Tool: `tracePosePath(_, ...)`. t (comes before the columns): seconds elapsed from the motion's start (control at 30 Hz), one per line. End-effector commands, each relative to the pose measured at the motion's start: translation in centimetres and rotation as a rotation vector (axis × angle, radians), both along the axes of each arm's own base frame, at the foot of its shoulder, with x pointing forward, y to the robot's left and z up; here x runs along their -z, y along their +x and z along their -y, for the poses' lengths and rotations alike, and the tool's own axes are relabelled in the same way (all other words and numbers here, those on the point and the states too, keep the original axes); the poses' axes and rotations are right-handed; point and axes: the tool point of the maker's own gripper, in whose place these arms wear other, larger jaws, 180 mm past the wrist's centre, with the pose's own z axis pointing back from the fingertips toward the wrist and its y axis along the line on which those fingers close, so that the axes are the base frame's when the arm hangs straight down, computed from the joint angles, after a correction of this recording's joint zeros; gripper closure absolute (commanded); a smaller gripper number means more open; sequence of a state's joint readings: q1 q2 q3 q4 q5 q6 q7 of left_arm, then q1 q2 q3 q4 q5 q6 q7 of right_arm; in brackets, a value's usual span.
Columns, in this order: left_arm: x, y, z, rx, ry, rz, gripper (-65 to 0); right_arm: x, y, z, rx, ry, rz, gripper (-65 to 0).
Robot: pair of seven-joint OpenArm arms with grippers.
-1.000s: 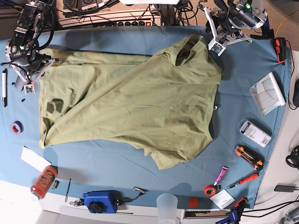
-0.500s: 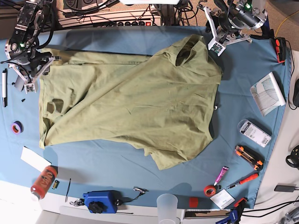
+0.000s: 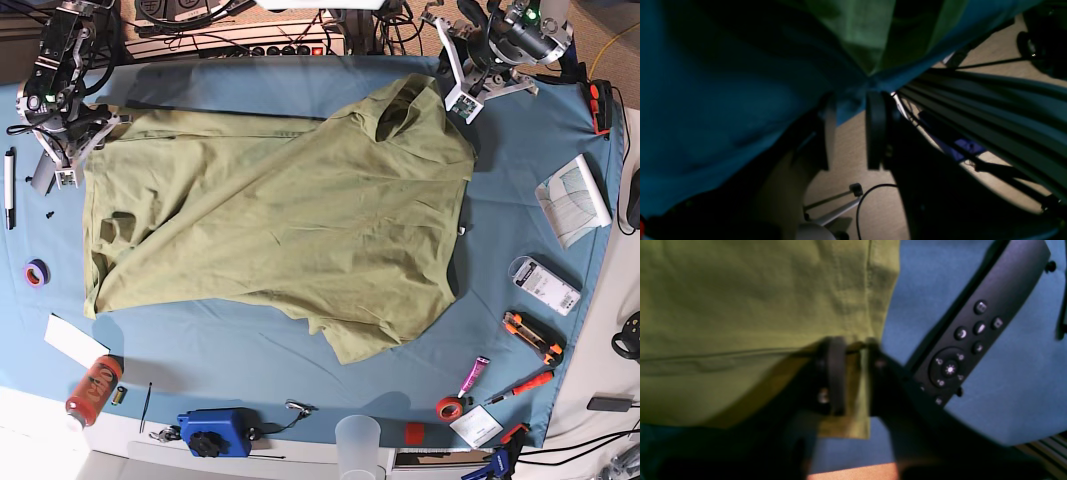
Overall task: Layout the t-shirt on the table in an organized manner, then fold the t-shirt properly
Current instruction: 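Release the hem and reposition the right gripper at the shirt edge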
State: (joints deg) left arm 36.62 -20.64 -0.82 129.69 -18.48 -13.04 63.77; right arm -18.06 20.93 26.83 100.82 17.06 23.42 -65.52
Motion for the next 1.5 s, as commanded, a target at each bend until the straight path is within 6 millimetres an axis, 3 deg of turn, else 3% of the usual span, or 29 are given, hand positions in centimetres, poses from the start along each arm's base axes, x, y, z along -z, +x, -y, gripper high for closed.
tracePosePath(0.0,-0.6,0.2,0.2,0.002,-0.013,0.022,-16.8,-1.0,0.8,0.6,-0.007,-0.024,0.032,-2.5)
tracePosePath(0.03,-0.6,0.2,0.3,0.002,-0.016,0.022,-16.8,-1.0,0.7,0.6,-0.007,-0.024,0.03,0.0)
tracePosePath(0.3,-0.6,0.2,0.3,0.002,-0.016,0.022,-16.8,-1.0,0.6,0.6,-0.005,-0.026,0.023,0.0)
tracePosePath(0.53,-0.6,0.2,0.3,0.002,-0.016,0.021,-16.8,-3.2,1.8,-0.2,-0.045,-0.057,0.083,0.0)
tracePosePath(0.7,-0.6,0.2,0.3,0.002,-0.016,0.022,-16.8,-3.3,1.7,-0.2,-0.047,-0.059,0.082,0.0)
tracePosePath(0.97,-0.6,0.2,0.3,0.002,-0.016,0.021,-16.8,-2.1,-1.3,0.2,-0.025,-0.046,0.015,0.0)
tracePosePath(1.27,-0.6,0.2,0.2,0.002,-0.016,0.021,-16.8,-4.0,-1.5,2.6,0.02,-0.051,0.065,0.0)
tracePosePath(1.4,-0.6,0.2,0.2,0.002,-0.016,0.022,-16.8,-2.9,-3.4,2.2,0.028,-0.025,-0.053,-17.0)
tracePosePath(1.47,-0.6,0.2,0.3,0.002,-0.016,0.022,-16.8,-2.5,-4.1,1.9,0.056,0.0,-0.081,-20.3)
